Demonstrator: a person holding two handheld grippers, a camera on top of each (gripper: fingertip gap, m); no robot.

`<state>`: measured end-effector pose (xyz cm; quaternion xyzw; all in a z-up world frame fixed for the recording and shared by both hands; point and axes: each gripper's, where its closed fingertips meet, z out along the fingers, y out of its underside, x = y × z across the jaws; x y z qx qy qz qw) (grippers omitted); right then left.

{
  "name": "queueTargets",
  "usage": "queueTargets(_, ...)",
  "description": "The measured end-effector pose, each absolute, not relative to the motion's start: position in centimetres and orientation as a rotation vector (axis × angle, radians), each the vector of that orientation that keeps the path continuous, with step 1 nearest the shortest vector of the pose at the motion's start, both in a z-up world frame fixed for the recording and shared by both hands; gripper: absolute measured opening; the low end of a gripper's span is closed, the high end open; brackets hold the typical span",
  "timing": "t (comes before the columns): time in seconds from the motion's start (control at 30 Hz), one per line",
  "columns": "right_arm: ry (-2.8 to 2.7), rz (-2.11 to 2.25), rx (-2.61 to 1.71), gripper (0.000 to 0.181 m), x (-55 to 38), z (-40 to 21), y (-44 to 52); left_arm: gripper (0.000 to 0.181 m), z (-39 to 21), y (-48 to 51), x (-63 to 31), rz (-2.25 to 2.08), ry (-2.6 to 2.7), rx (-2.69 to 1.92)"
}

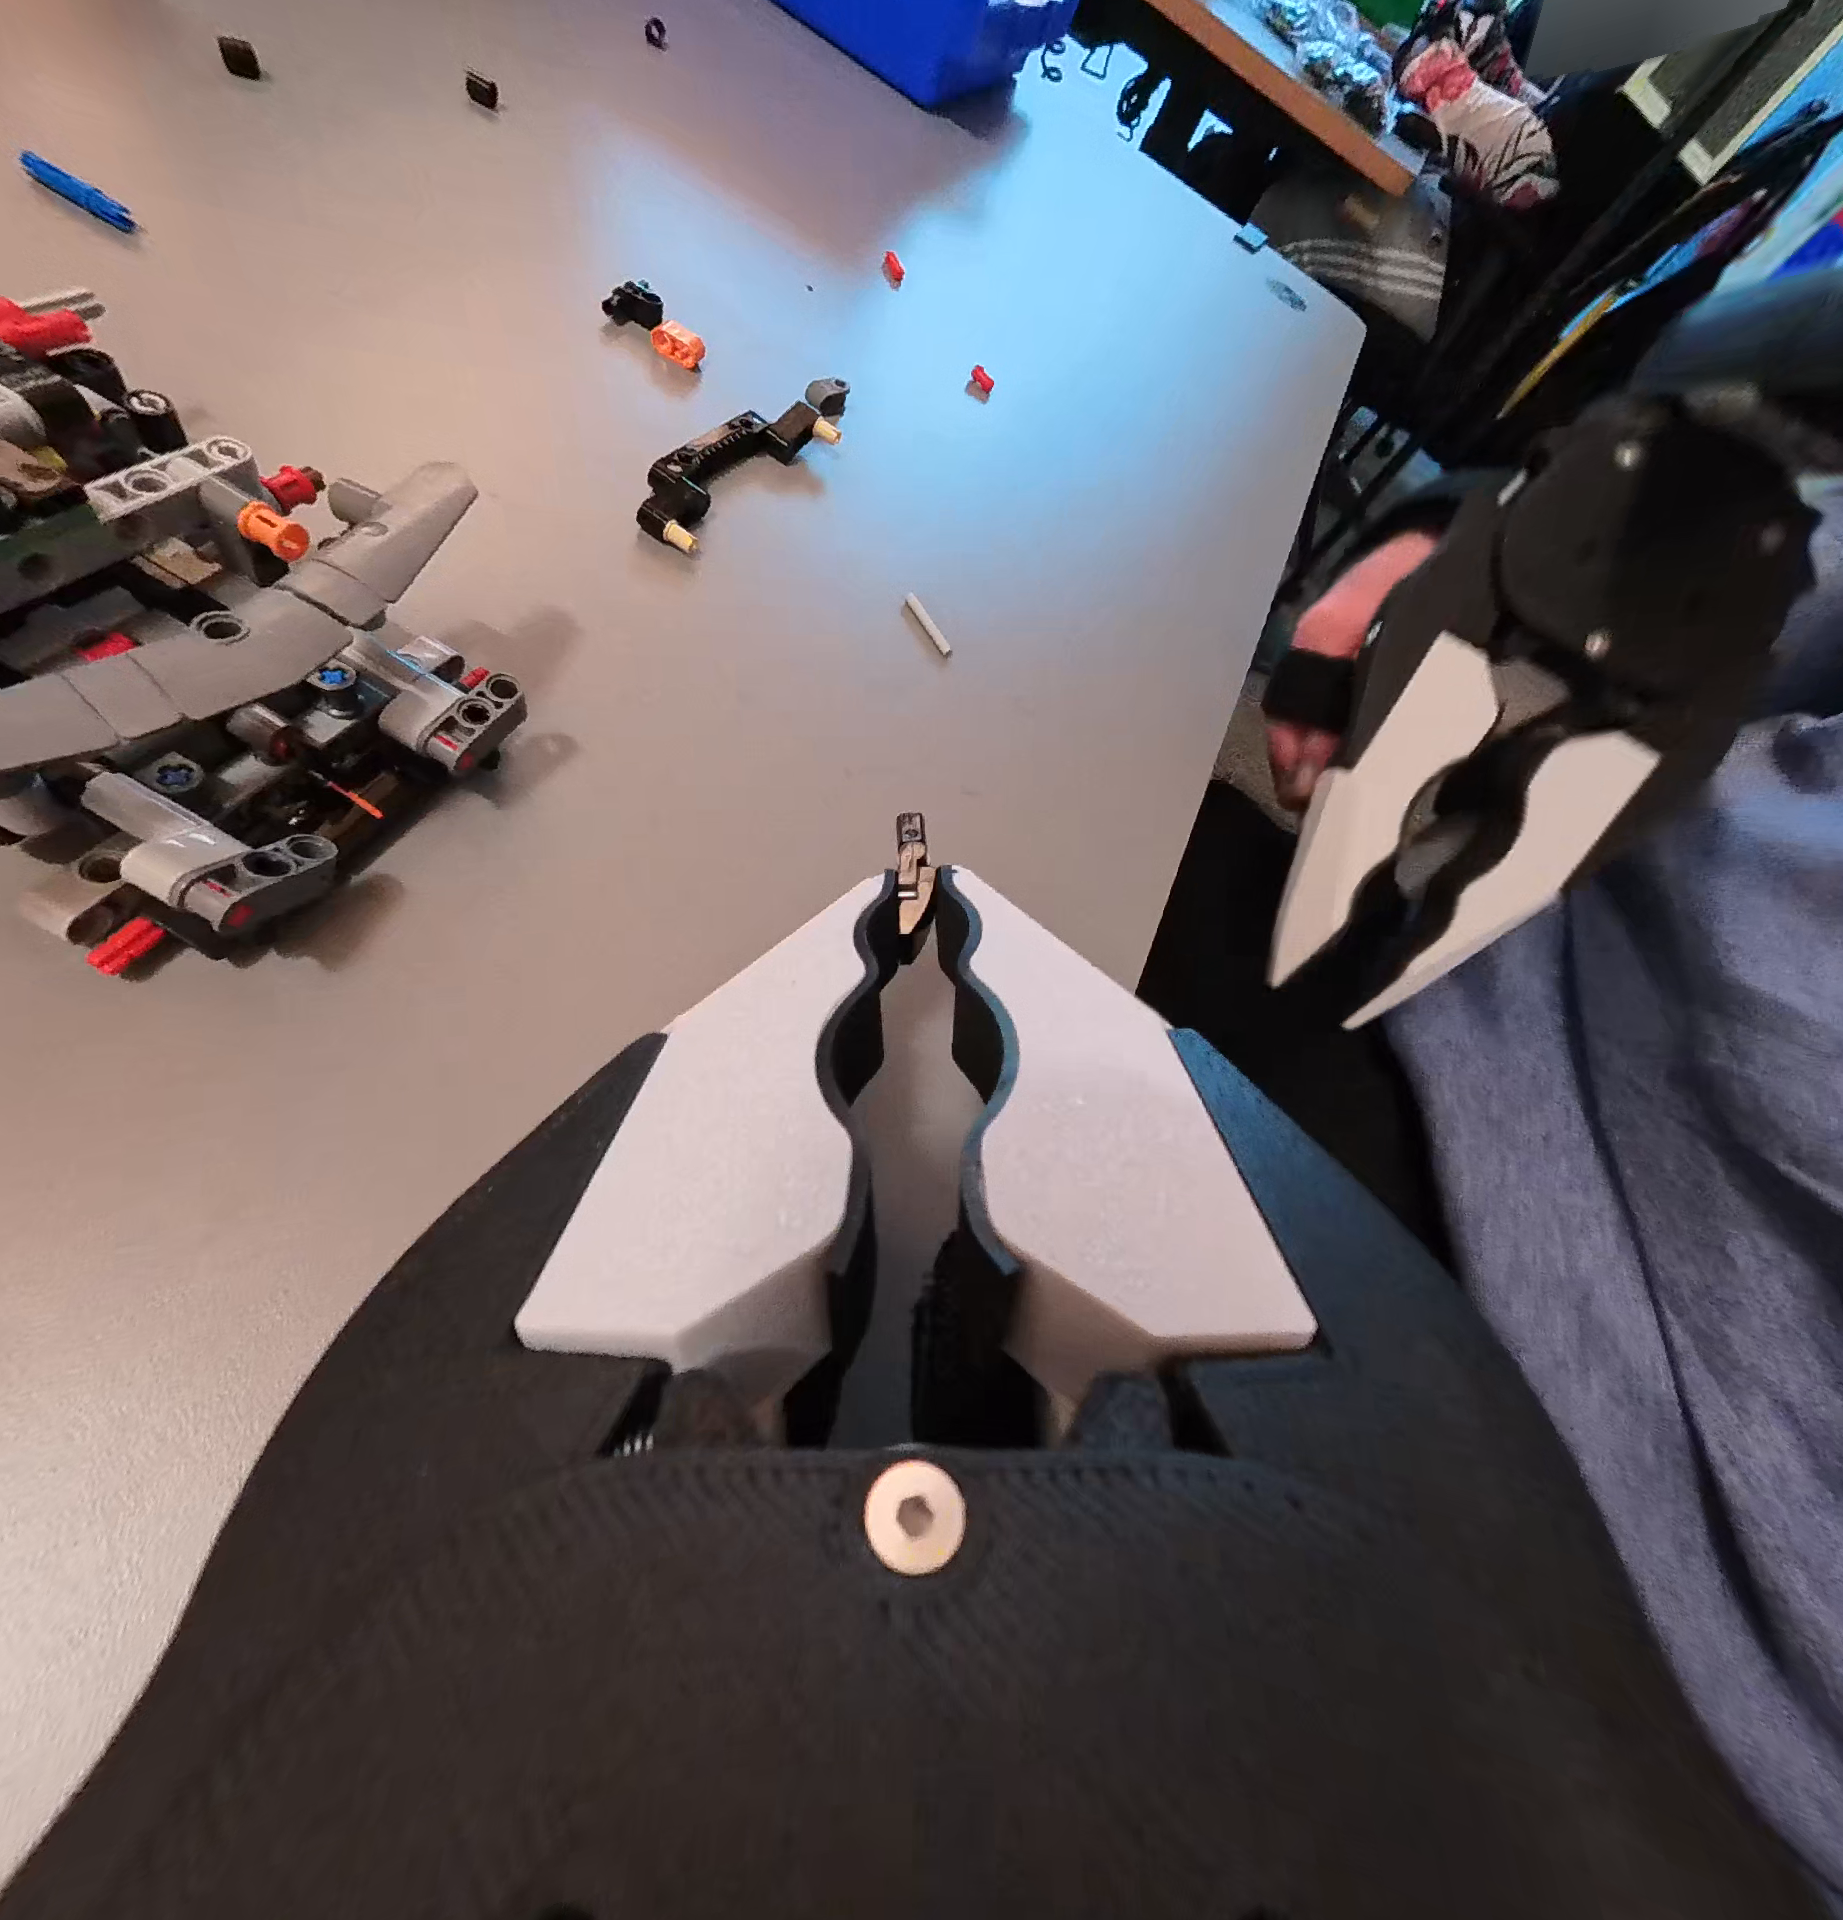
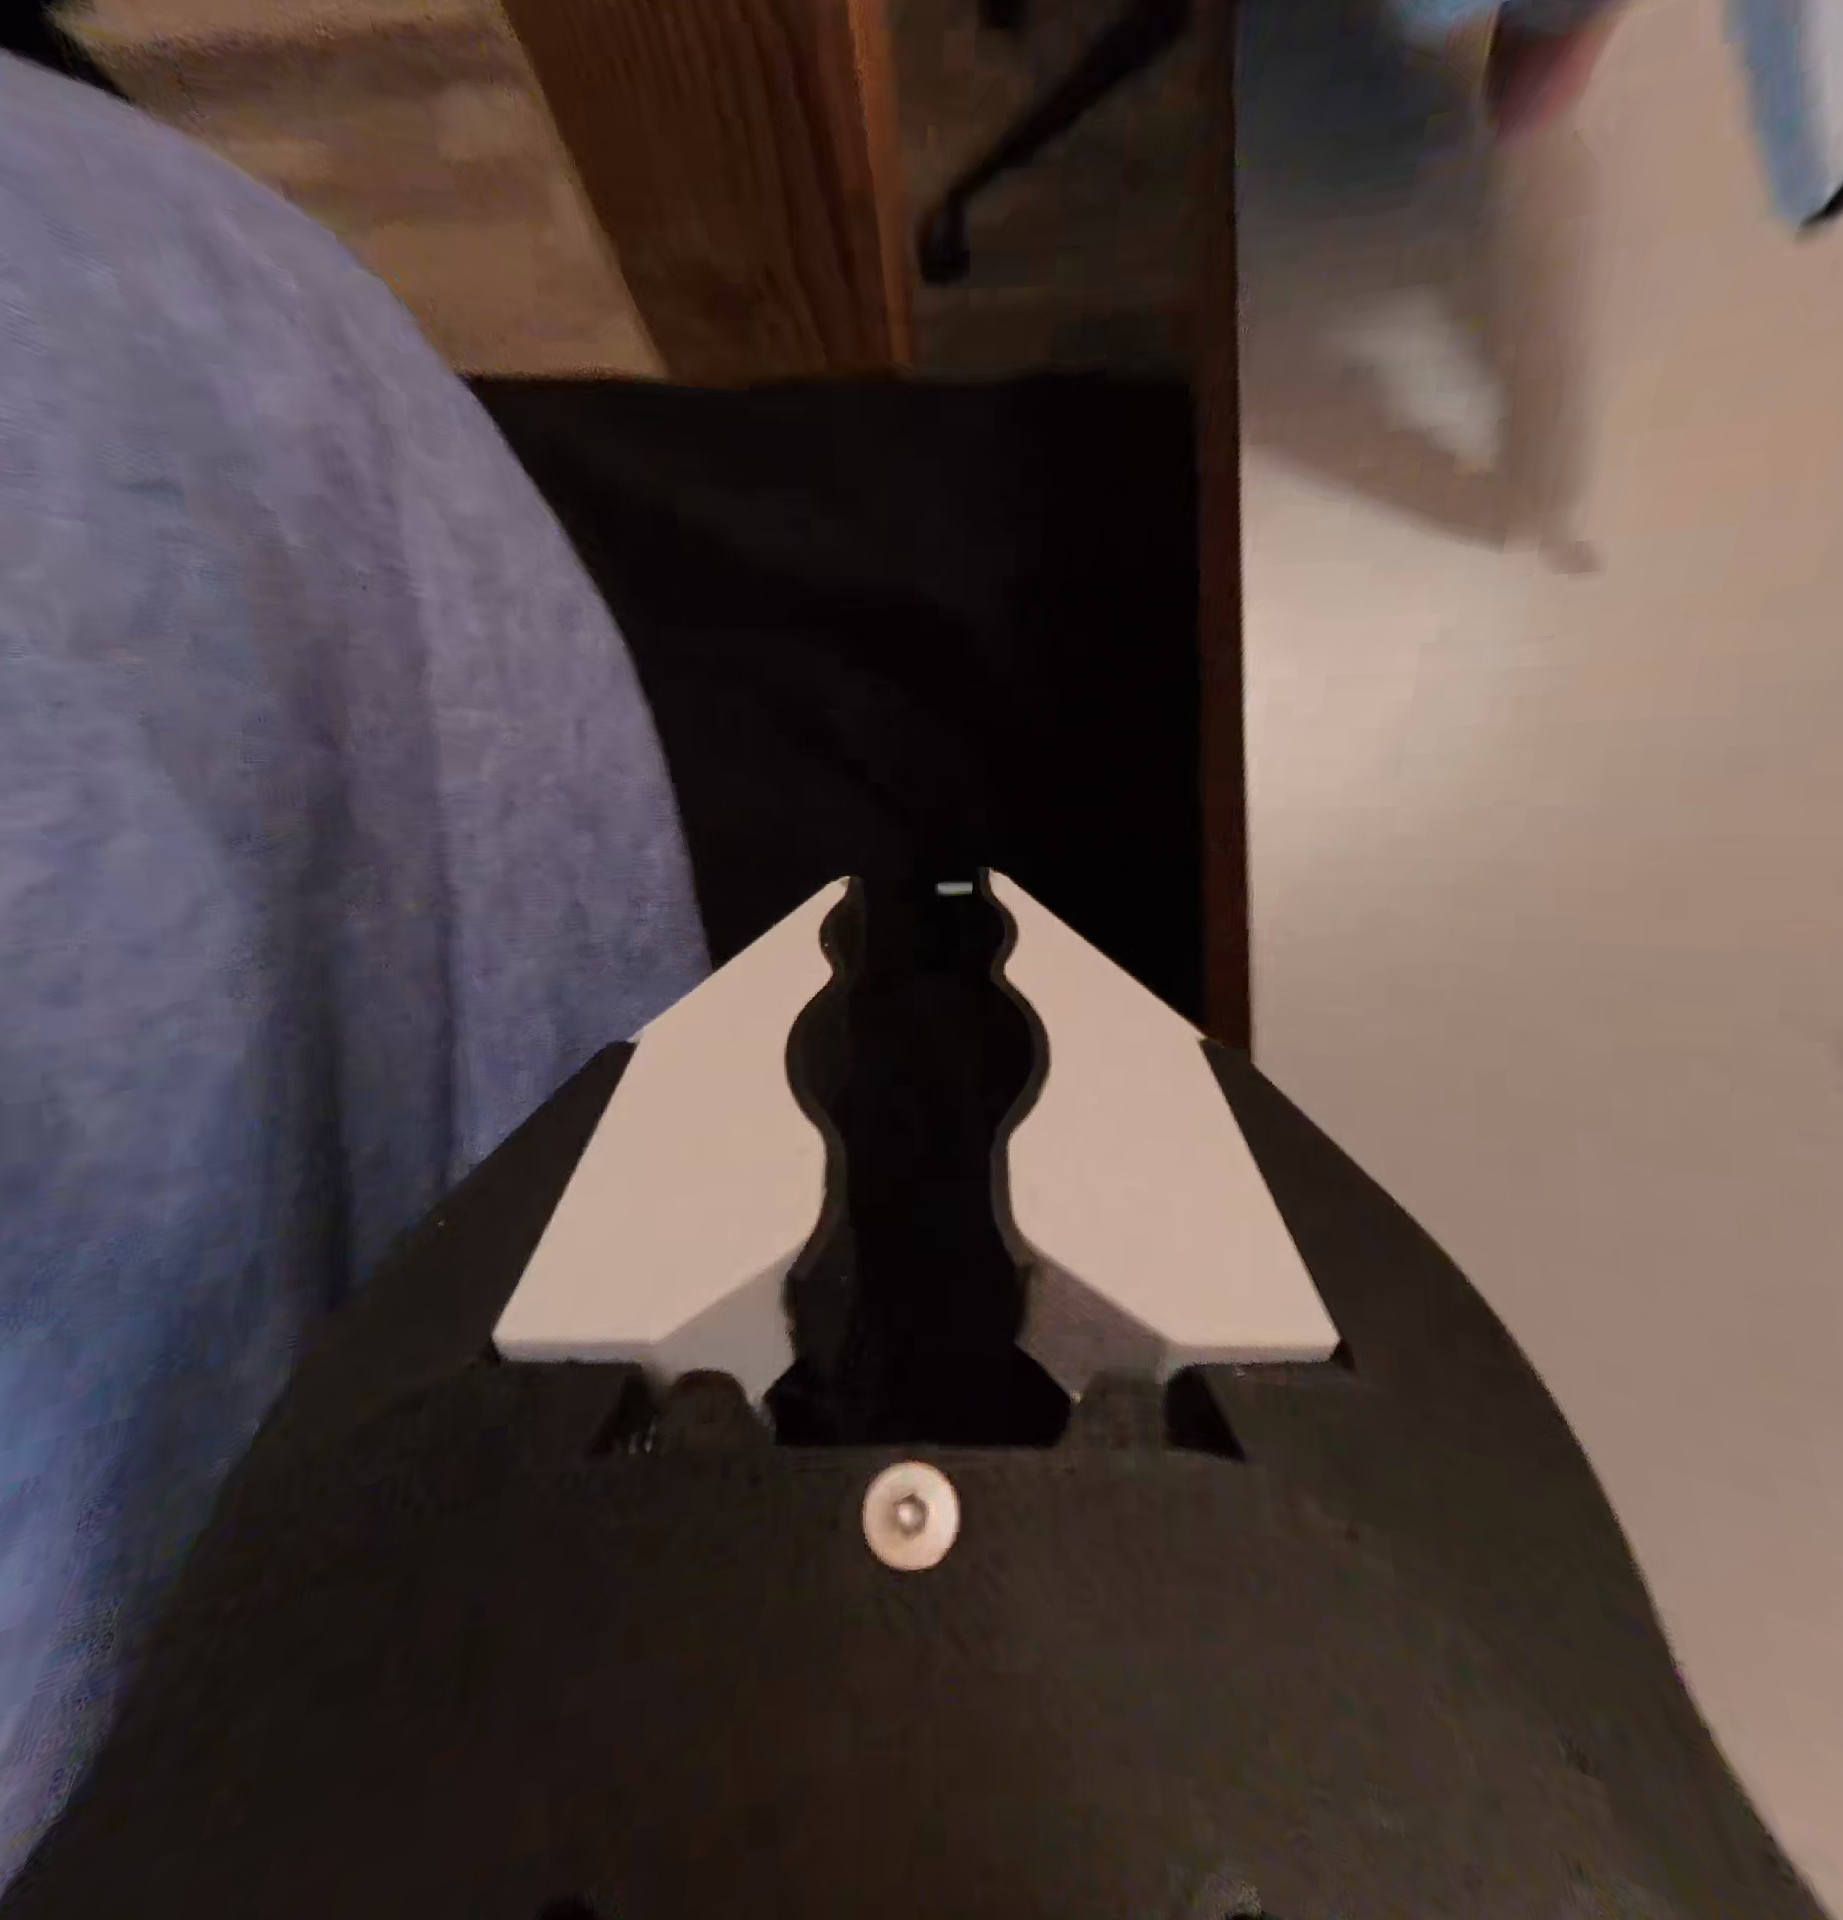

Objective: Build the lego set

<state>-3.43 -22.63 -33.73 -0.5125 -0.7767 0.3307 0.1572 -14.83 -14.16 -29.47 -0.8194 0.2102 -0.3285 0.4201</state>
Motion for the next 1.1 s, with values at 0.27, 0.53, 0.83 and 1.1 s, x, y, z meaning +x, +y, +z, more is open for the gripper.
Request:
queueTargets(0.27,-2.128,0.788,-1.936,0.021,-2.1,-40.3,-25.1,0.004,-29.6,-14.4,-14.5,-0.810,0.559,-2.057)
queueTargets(0.53,-2.181,0.765,-2.118,0.019,-2.4,-43.3,-27.5,0.004,-29.6,-14.7,-14.2,-0.818,0.596,-2.043)
queueTargets(0.83,-2.289,0.556,-2.098,0.021,-2.0,-44.4,-27.0,0.004,-29.6,-14.9,-14.0,-0.860,0.606,-2.049)
queueTargets(1.1,-2.212,0.522,-2.262,0.020,-1.2,-44.5,-27.0,0.004,-29.6,-15.0,-14.0,-0.857,0.611,-2.053)
